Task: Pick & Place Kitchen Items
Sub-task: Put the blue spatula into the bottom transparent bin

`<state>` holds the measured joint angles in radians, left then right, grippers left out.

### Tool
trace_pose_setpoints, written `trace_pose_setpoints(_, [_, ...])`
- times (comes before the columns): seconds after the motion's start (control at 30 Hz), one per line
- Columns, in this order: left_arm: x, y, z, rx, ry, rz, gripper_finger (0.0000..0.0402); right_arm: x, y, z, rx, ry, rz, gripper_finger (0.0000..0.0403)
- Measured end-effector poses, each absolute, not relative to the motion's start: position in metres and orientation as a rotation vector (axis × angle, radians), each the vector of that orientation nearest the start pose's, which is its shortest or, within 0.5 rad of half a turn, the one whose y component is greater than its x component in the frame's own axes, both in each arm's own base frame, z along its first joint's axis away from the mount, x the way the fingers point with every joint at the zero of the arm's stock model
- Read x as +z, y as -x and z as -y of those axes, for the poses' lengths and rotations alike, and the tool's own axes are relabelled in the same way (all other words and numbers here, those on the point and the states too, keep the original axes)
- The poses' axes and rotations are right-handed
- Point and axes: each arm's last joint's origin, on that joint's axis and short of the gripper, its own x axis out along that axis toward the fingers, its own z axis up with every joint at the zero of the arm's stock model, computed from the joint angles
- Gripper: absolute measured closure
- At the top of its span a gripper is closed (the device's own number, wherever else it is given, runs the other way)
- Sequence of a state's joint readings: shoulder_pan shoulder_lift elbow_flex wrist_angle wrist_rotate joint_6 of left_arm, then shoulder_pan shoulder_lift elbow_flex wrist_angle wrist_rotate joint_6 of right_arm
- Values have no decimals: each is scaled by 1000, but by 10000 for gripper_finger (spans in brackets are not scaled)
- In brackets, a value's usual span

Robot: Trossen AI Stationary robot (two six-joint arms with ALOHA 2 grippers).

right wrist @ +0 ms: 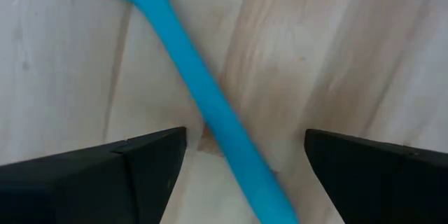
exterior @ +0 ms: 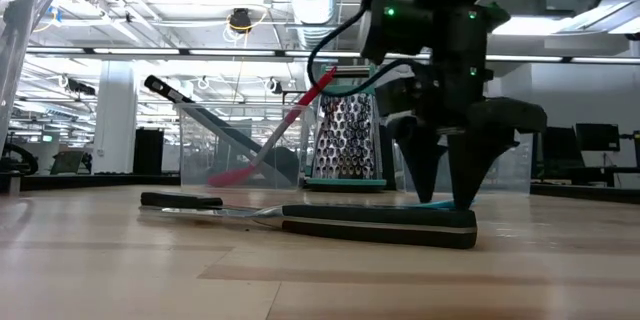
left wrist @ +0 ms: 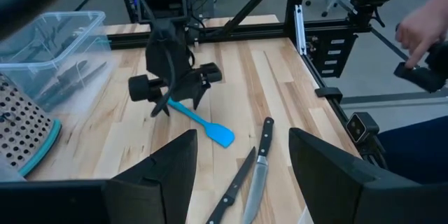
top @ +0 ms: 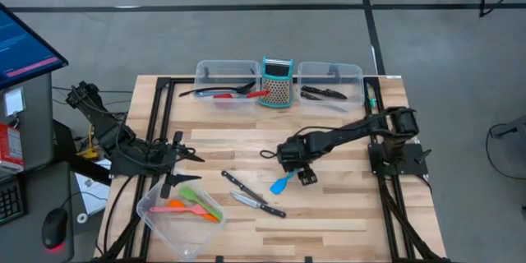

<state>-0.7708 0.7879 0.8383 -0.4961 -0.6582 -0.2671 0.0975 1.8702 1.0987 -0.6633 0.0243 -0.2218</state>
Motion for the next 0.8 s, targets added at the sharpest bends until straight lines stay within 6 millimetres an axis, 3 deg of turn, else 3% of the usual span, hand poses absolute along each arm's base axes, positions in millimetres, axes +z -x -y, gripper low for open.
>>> trace_pose_setpoints(0.1, [324, -125, 97, -65, -28, -347, 195, 122, -327, -31, 217, 251, -1476, 116])
trace_pose_setpoints(0.2, [324, -125, 97, -65, -28, -348, 195, 120, -326, -30, 191, 234, -1493, 148])
trace_pose_setpoints(0.5, [324, -125, 97, -65, -29, -348, 195, 120, -325, -23, 187, 163, -1502, 375])
trace_pose_setpoints(0.7, [324, -125, 97, -65, -29, -348, 195, 122, -327, -24, 110, 116, -1505, 374])
trace_pose_setpoints(0.8, [324, -125, 97, -65, -29, -348, 195, 133, -329, -28, 91, 141, -1470, 391])
